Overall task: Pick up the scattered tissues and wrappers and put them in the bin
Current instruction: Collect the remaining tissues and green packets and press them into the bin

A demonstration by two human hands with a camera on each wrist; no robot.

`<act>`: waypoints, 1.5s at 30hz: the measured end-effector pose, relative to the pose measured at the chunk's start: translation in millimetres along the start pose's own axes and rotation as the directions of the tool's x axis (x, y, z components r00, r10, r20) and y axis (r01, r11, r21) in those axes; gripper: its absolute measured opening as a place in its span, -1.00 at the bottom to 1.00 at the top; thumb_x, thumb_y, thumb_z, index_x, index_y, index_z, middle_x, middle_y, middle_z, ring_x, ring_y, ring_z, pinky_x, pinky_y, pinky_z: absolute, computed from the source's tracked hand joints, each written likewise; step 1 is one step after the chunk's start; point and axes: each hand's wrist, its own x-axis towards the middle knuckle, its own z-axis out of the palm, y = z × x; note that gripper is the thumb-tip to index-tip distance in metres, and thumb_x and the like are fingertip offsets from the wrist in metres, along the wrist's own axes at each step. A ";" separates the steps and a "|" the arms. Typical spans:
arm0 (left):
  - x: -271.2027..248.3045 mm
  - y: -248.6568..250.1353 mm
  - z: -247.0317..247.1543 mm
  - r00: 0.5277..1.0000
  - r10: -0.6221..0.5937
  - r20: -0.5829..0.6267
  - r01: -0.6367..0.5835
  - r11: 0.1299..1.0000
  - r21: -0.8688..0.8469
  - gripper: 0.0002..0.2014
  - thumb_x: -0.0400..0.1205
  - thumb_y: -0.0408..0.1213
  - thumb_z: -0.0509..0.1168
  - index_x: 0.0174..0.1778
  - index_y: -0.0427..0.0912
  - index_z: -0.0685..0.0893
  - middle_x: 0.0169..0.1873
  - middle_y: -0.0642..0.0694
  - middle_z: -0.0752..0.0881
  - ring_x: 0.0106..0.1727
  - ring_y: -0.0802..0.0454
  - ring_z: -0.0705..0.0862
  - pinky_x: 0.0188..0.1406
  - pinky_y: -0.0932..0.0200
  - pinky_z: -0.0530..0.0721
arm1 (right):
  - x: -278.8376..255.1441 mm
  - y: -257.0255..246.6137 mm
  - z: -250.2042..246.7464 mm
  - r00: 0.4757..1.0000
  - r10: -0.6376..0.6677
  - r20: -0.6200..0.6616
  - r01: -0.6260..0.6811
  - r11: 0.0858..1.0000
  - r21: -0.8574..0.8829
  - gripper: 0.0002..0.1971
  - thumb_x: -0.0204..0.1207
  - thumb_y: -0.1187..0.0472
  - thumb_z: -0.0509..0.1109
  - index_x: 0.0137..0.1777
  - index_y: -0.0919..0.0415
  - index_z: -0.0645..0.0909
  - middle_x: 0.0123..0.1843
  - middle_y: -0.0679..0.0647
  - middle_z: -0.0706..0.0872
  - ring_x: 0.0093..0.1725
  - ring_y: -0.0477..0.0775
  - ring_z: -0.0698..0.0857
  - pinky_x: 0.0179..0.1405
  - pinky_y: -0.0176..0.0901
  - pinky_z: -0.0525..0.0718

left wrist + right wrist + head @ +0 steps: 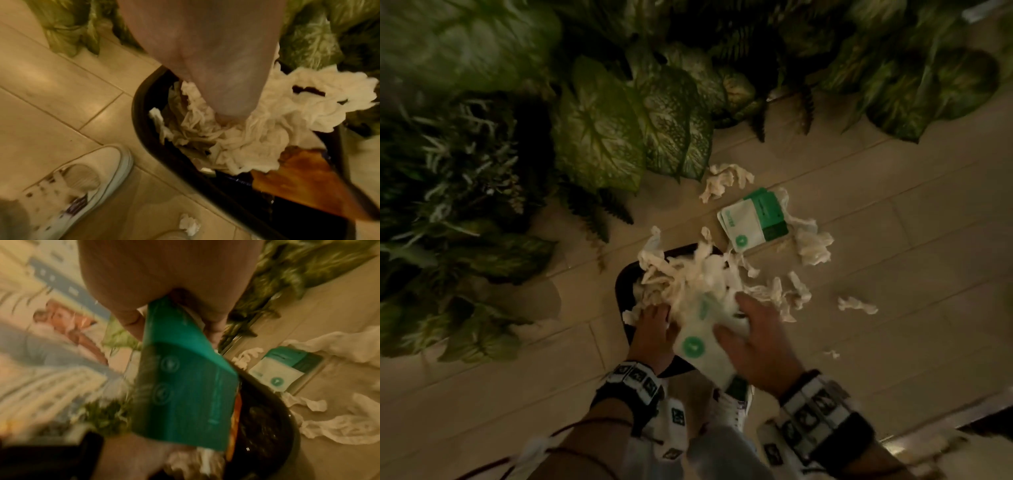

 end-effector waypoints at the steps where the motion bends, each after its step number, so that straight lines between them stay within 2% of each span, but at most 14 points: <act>1: 0.9 -4.5 0.4 0.999 0.033 0.030 -0.033 0.999 -0.017 -0.40 0.58 0.24 0.06 0.31 -0.17 0.48 0.27 -0.20 0.53 0.32 -0.18 0.48 0.37 -0.13 0.47 | 6.1 3.7 16.1 0.999 -0.024 0.023 0.025 0.997 -0.077 -0.83 0.41 0.05 0.39 -0.16 -0.02 0.42 -0.26 -0.06 0.59 -0.25 -0.09 0.58 -0.33 -0.21 0.55; 3: -3.8 -4.3 -3.6 0.996 0.063 0.060 -0.056 0.992 -0.116 -0.32 0.53 0.37 0.02 0.41 -0.04 0.45 0.38 -0.12 0.53 0.42 -0.04 0.47 0.48 -0.09 0.43 | 22.7 18.3 48.8 0.997 -0.033 0.064 0.053 0.938 -0.343 -0.66 0.50 -0.06 0.27 0.21 0.04 0.38 0.09 0.10 0.63 0.12 0.15 0.57 0.08 0.04 0.59; 6: -29.1 9.8 -26.4 0.996 0.079 0.042 -0.054 0.903 -0.425 -0.77 0.66 -0.23 0.25 0.19 0.16 0.53 0.12 0.05 0.66 0.14 0.31 0.63 0.23 0.23 0.60 | 47.2 40.1 85.6 0.988 0.073 0.135 0.037 0.739 -0.673 -0.30 0.57 -0.14 0.10 0.62 0.07 -0.07 0.56 0.25 0.34 0.53 0.42 0.26 0.45 0.35 0.30; 8: -42.7 6.6 -33.7 0.998 0.022 0.065 0.016 0.845 -0.534 -0.56 0.60 -0.41 0.33 0.22 0.25 0.50 0.15 0.19 0.63 0.14 0.32 0.63 0.17 0.22 0.62 | 60.6 52.6 100.1 0.983 0.097 0.158 0.060 0.639 -0.767 -0.27 0.59 -0.12 0.11 0.64 0.02 -0.17 0.56 0.32 0.31 0.50 0.48 0.26 0.43 0.41 0.26; 10: -57.4 0.0 -40.0 0.997 -0.053 0.062 0.079 0.810 -0.581 -0.39 0.56 -0.41 0.36 0.46 0.20 0.37 0.37 0.28 0.44 0.39 0.26 0.45 0.38 0.09 0.53 | 71.6 62.1 109.7 0.979 0.130 0.156 0.053 0.577 -0.815 -0.28 0.59 -0.11 0.15 0.63 0.05 -0.11 0.51 0.34 0.35 0.45 0.48 0.32 0.41 0.43 0.27; 14: -77.1 -4.7 -49.9 0.998 -0.028 -0.051 -0.004 0.843 -0.537 -0.49 0.61 -0.38 0.29 0.43 0.18 0.43 0.35 0.34 0.37 0.42 0.28 0.31 0.47 0.10 0.37 | 97.1 64.1 118.3 0.972 0.199 0.128 0.009 0.511 -0.860 -0.31 0.52 -0.13 0.26 0.55 0.15 0.12 0.47 0.36 0.36 0.44 0.44 0.34 0.40 0.38 0.29; 17: -83.4 -5.8 -56.5 0.997 -0.029 -0.076 -0.017 0.838 -0.545 -0.56 0.63 -0.39 0.26 0.37 0.15 0.51 0.36 0.23 0.44 0.39 0.20 0.42 0.39 0.11 0.45 | 107.2 56.0 120.8 0.962 0.252 0.108 -0.042 0.525 -0.850 -0.29 0.47 -0.12 0.33 0.52 0.16 0.18 0.46 0.38 0.35 0.44 0.44 0.32 0.41 0.38 0.28; 22: -76.5 -0.2 -66.0 0.995 -0.082 -0.059 0.032 0.810 -0.585 -0.71 0.62 -0.44 0.23 0.09 0.09 0.62 0.13 0.00 0.68 0.03 0.11 0.67 -0.20 0.42 0.59 | 93.8 21.0 102.3 0.957 0.282 0.067 -0.132 0.630 -0.765 -0.21 0.38 -0.26 0.34 0.50 0.12 0.22 0.47 0.32 0.32 0.45 0.46 0.30 0.42 0.44 0.24; 27: -77.0 10.2 -67.0 0.997 -0.057 -0.055 0.013 0.807 -0.591 -0.77 0.61 -0.44 0.24 0.00 0.01 0.66 0.01 0.00 0.71 -0.03 0.06 0.69 -0.16 0.30 0.55 | 54.4 -9.1 69.0 0.984 0.173 -0.050 -0.167 0.773 -0.612 -0.19 0.37 -0.38 0.20 0.55 -0.03 0.12 0.59 0.12 0.28 0.58 0.33 0.18 0.53 0.42 0.13; 30: -80.6 16.3 -65.8 0.998 -0.028 -0.053 -0.005 0.843 -0.538 -0.81 0.61 -0.44 0.25 0.03 -0.07 0.65 0.00 0.02 0.71 0.03 0.15 0.68 -0.12 0.29 0.58 | 24.5 -12.6 39.9 0.976 0.079 -0.203 -0.167 0.871 -0.462 -0.31 0.39 -0.32 0.23 0.46 0.00 0.32 0.48 0.07 0.45 0.47 0.19 0.38 0.46 0.19 0.37; 35: -95.1 33.7 -52.5 0.996 0.065 -0.063 -0.086 0.900 -0.426 -0.89 0.59 -0.29 0.35 -0.10 0.05 0.65 -0.15 0.16 0.74 -0.19 0.16 0.72 -0.38 0.41 0.64 | -49.9 64.3 -10.5 0.881 0.224 -0.417 -0.315 0.935 -0.162 -0.67 0.44 0.01 0.43 0.16 0.12 0.62 0.15 0.08 0.66 0.13 0.08 0.64 0.13 -0.10 0.60; 38: -106.2 55.5 -24.3 0.980 0.199 0.030 -0.175 0.917 -0.359 -0.89 0.56 -0.31 0.36 -0.12 0.03 0.65 -0.20 0.06 0.73 -0.36 0.07 0.69 -0.41 0.24 0.64 | -99.3 143.3 -31.5 0.750 0.516 -0.413 -0.598 0.796 -0.092 -0.74 0.44 0.16 0.46 0.11 0.17 0.66 0.11 0.15 0.67 0.09 0.16 0.67 0.04 -0.17 0.54; 42: -93.3 82.3 47.0 0.948 0.275 0.159 -0.228 0.938 -0.262 -0.96 0.57 -0.21 0.33 -0.16 0.03 0.64 -0.24 0.10 0.70 -0.34 0.13 0.64 -0.35 0.30 0.60 | -135.2 244.7 -58.2 0.574 0.742 -0.346 -0.807 0.585 -0.083 -0.74 0.43 0.23 0.44 0.11 0.25 0.64 0.13 0.27 0.69 0.15 0.30 0.67 0.17 0.04 0.62; 45: -61.1 92.0 111.6 0.959 0.229 0.166 -0.194 0.960 -0.203 -0.96 0.55 -0.21 0.31 -0.19 0.05 0.62 -0.31 0.05 0.72 -0.26 0.13 0.68 -0.24 0.20 0.65 | -121.4 290.2 -73.1 0.550 0.769 -0.326 -0.833 0.533 -0.149 -0.71 0.46 0.20 0.41 0.16 0.26 0.60 0.21 0.29 0.65 0.18 0.28 0.64 0.16 -0.04 0.57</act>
